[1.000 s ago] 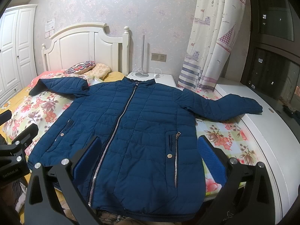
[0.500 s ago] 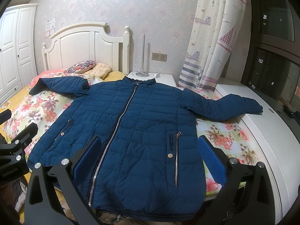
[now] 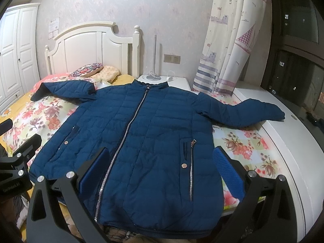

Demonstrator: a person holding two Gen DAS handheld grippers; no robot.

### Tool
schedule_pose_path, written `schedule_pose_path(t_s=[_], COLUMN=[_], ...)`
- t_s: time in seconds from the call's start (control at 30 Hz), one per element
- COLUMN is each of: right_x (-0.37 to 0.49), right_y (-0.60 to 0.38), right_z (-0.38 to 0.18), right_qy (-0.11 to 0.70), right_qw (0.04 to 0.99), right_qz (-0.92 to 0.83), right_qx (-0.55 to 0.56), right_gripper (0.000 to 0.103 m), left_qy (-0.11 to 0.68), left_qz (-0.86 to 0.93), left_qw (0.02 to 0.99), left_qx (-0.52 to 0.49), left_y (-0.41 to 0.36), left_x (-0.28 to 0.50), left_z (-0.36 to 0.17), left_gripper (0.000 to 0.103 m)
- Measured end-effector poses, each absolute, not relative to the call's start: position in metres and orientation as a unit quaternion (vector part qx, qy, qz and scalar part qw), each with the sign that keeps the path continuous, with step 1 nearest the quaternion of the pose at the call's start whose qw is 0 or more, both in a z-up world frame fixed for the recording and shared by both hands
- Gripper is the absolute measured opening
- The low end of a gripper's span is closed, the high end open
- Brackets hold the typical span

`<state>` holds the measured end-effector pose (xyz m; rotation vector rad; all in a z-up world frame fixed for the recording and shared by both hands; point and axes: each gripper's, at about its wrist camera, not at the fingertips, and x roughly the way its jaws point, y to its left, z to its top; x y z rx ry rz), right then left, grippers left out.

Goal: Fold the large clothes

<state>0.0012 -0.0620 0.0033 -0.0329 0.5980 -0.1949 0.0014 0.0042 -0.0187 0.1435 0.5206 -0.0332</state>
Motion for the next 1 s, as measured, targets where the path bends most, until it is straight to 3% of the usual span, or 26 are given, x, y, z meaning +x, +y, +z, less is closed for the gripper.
schedule_pose_path(t_s=[0.37,0.6,0.83,1.0], right_x=[0.038,0.085,0.127,0.184], right_y=[-0.094,-0.217,-0.37,-0.424], right_z=[-0.035,-0.074,-0.098,-0.105], right_qy=[0.349,0.38,0.316,0.315], right_qw=[0.933,0.907,0.879,0.865], right_qz=[-0.082,-0.123,-0.219,-0.278], right_qx=[0.012,0.134,0.283,0.273], right_gripper=[0.101,0.101,0.101,0.101], left_qy=[0.295,0.389,0.426,0.455], left_qz=[-0.021,-0.028,-0.008,-0.018], left_qw=[0.95,0.909,0.9,0.889], left_qx=[0.097,0.146,0.09,0.046], left_y=[-0.015,-0.027,-0.001,0.02], left_x=[0.058,0.196,0.296,0.322], left_z=[-0.051,-0.108,-0.136,-0.157], left_gripper=[0.099,0.099,0.099,0.099])
